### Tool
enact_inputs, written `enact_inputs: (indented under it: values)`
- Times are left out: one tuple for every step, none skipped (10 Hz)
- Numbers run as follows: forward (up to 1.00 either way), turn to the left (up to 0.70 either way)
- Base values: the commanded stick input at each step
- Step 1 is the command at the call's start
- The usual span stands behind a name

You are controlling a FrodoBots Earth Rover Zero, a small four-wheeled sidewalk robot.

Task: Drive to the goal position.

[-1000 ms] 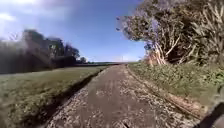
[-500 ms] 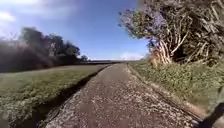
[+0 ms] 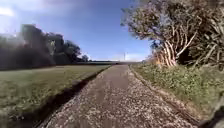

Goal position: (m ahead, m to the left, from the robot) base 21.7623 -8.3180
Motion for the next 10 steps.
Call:
enact_inputs:
  values:
    - [0.85,0.0]
    - [0.85,0.0]
    - [0.85,0.0]
    - [0.85,0.0]
    - [0.85,0.0]
    - [0.85,0.0]
    - [0.85,0.0]
    - [0.85,0.0]
    - [0.85,0.0]
    - [0.85,0.0]
